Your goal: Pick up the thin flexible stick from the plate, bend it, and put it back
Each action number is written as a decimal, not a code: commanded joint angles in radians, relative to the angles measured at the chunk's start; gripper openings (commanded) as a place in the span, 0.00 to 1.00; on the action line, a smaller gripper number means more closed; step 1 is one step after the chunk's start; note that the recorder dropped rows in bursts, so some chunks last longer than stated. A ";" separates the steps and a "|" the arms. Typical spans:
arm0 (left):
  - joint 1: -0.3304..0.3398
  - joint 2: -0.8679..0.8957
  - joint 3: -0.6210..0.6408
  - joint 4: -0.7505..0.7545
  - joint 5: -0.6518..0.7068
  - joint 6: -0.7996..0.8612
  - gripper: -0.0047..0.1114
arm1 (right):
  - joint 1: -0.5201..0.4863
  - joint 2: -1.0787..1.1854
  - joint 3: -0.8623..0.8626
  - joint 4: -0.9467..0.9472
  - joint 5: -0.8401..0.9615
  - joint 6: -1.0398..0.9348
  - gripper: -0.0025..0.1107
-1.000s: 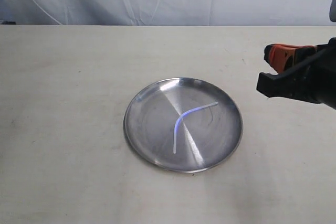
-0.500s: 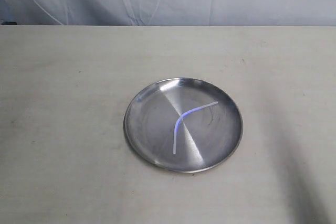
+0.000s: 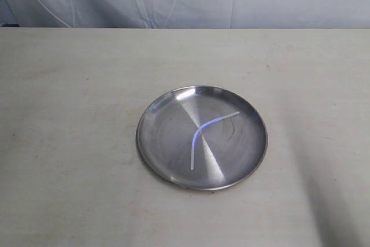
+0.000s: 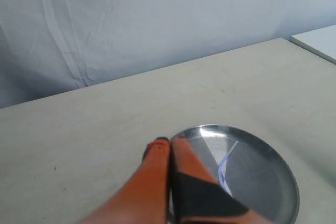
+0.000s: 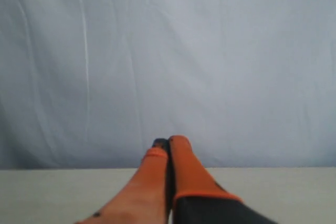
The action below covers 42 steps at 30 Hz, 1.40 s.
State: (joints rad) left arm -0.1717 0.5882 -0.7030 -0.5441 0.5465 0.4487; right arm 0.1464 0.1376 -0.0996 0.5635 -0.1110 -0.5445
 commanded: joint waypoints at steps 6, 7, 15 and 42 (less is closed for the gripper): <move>0.003 -0.005 0.003 -0.001 -0.008 -0.002 0.04 | -0.007 -0.008 0.078 -0.583 0.318 0.702 0.01; 0.003 -0.005 0.003 -0.001 -0.008 -0.002 0.04 | -0.007 -0.016 0.078 -0.583 0.342 0.702 0.01; 0.003 -0.005 0.003 -0.001 -0.008 -0.002 0.04 | -0.007 -0.103 0.100 -0.564 0.433 0.670 0.01; 0.003 -0.014 0.019 0.062 -0.045 -0.002 0.04 | -0.007 -0.138 0.100 -0.527 0.422 0.582 0.01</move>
State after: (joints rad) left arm -0.1717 0.5877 -0.7011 -0.5280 0.5229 0.4487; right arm 0.1448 0.0080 -0.0039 0.0352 0.3206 0.0433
